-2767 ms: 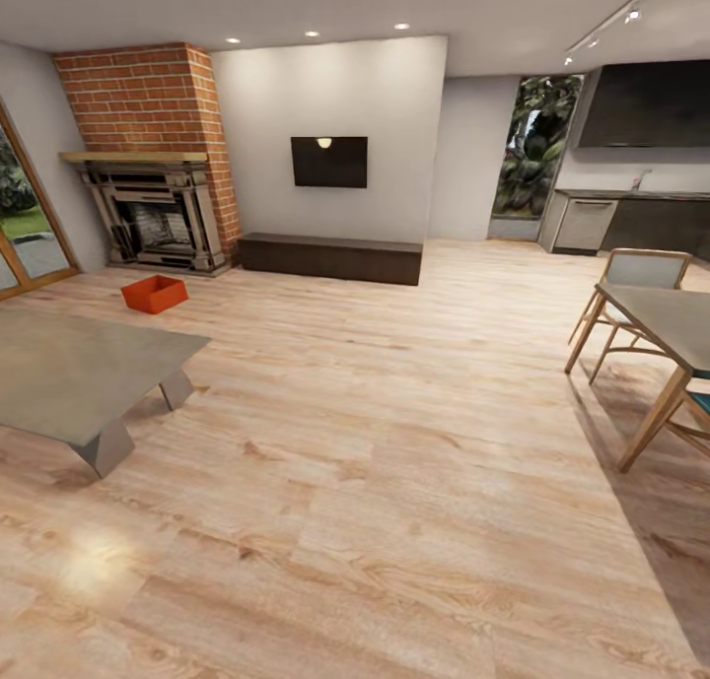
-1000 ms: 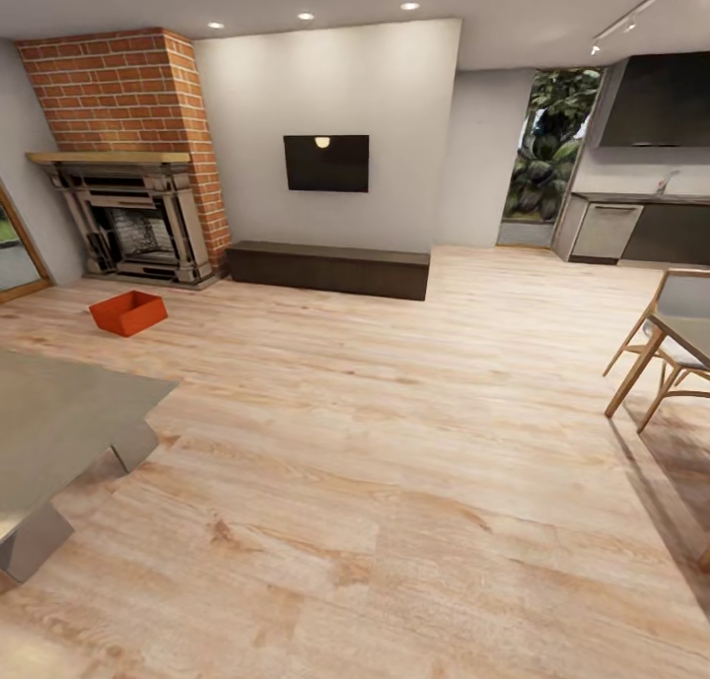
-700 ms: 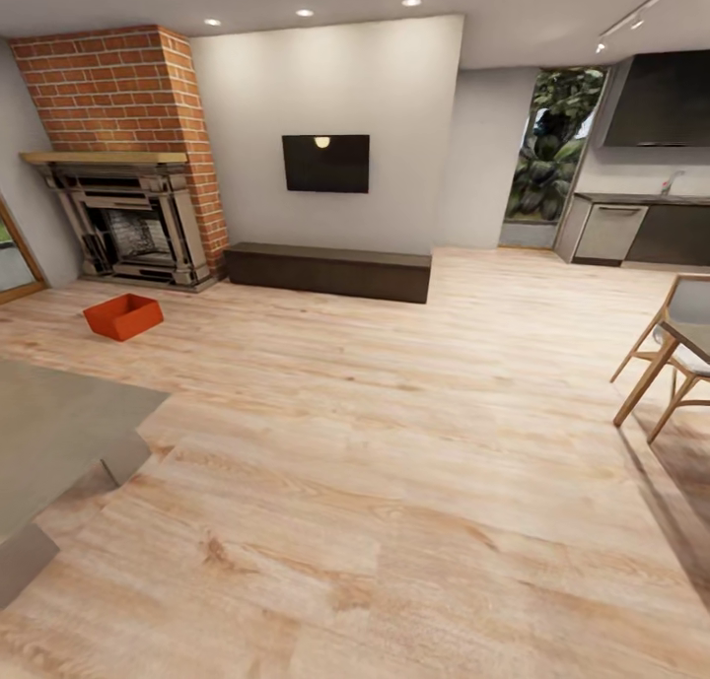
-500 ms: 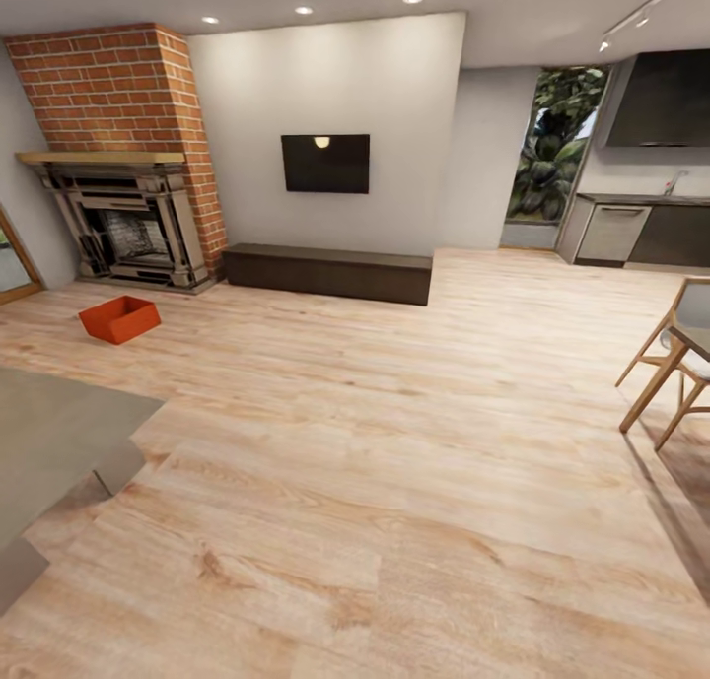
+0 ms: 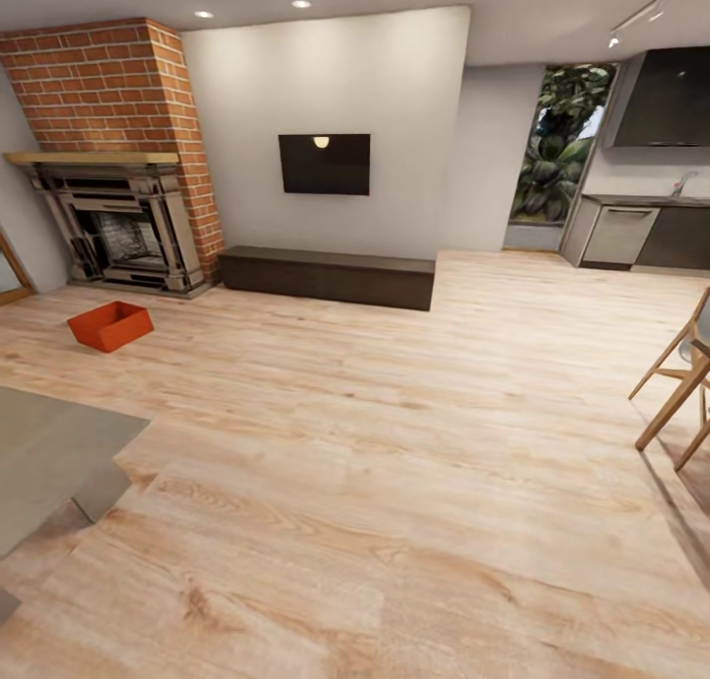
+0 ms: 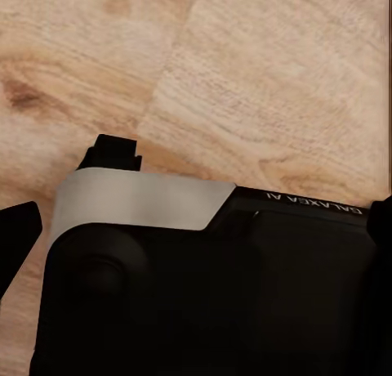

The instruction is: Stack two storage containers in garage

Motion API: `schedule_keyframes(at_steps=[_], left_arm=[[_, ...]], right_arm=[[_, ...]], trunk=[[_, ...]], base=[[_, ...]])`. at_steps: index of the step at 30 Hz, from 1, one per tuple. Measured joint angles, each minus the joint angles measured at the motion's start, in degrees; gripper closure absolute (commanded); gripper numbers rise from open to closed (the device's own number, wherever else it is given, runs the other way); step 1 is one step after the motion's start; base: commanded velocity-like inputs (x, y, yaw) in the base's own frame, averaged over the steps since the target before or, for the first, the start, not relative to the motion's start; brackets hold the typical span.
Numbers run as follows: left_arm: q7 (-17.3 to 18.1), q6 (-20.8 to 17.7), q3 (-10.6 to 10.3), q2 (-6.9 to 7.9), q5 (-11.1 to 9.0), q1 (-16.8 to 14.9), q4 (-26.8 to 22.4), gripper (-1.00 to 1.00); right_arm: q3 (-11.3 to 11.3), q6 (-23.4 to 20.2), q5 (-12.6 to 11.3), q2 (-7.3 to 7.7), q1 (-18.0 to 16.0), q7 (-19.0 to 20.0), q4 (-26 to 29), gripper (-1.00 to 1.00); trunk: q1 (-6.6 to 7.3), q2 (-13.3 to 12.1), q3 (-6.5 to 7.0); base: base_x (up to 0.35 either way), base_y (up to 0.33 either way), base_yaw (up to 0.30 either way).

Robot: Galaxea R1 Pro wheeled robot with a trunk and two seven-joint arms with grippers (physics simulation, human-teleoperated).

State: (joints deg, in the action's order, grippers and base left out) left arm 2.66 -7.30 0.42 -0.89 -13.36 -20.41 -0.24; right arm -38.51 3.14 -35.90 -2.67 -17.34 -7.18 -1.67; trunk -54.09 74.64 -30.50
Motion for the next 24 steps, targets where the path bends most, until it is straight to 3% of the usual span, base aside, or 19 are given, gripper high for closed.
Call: schedule_keyframes(at_steps=[24], left_arm=[[0.01, 0.00, 0.00, 0.00, 0.00, 0.02, 0.00, -1.00]], right_arm=[[-0.02, -0.09, 0.00, 0.00, 0.00, 0.00, 0.00, -1.00]], trunk=[[0.00, 0.00, 0.00]], base=[[0.322, 0.000, 0.000]])
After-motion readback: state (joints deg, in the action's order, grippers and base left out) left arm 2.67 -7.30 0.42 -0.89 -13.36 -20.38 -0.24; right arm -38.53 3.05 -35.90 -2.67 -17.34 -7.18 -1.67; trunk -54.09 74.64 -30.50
